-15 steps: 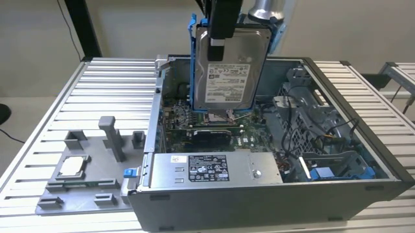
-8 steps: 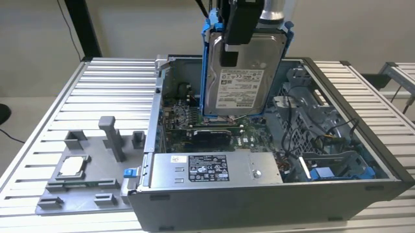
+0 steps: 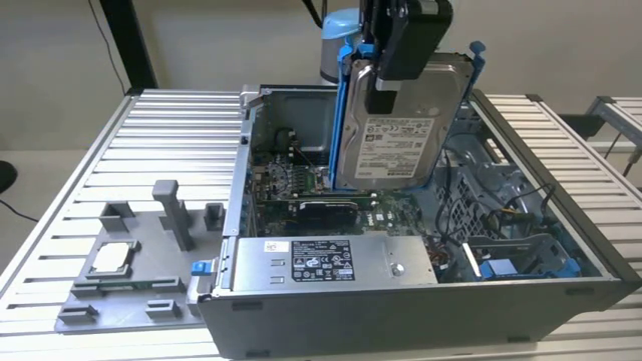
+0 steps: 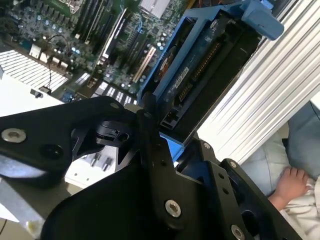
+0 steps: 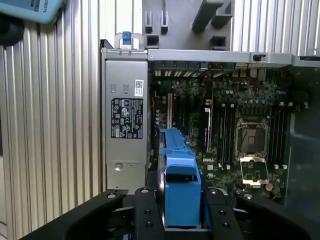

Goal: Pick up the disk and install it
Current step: 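Pick up the disk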

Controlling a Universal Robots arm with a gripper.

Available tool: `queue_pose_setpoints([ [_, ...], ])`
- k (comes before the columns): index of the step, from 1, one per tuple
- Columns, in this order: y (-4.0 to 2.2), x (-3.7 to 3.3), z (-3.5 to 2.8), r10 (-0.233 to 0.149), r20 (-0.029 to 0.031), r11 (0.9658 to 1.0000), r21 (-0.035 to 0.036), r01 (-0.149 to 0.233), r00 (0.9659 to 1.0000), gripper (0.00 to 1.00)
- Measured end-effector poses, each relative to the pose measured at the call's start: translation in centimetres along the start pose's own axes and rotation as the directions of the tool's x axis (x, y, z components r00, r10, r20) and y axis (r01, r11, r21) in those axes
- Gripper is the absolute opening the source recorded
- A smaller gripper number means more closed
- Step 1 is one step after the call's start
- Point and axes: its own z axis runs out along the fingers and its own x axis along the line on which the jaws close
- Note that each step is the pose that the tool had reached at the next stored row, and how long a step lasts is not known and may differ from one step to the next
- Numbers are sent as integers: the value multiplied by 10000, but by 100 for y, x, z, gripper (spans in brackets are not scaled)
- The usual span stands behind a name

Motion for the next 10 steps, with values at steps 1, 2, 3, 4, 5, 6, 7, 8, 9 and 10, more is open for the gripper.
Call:
queue_pose_setpoints([
  [1, -25, 19, 0, 0, 0, 10000, -1, 0, 10000, 0],
  [2, -50, 39, -1, -1, 0, 10000, -1, 1, 10000, 0],
  [3, -75, 58, -1, -1, 0, 10000, -2, 1, 10000, 0],
  [4, -99, 77, -1, 0, 0, 10000, -2, 0, 10000, 0],
  [5, -125, 97, -1, 1, 0, 10000, -4, -1, 10000, 0],
  [6, -152, 116, -1, 0, 0, 10000, -4, 0, 10000, 0],
  [7, -177, 135, -2, -1, 0, 10000, -4, 1, 10000, 0],
  [8, -202, 153, -2, -1, 0, 10000, -5, 1, 10000, 0],
  [9, -227, 172, -2, 0, 0, 10000, -5, 0, 10000, 0],
  [10, -255, 192, -2, 0, 0, 10000, -6, 0, 10000, 0],
])
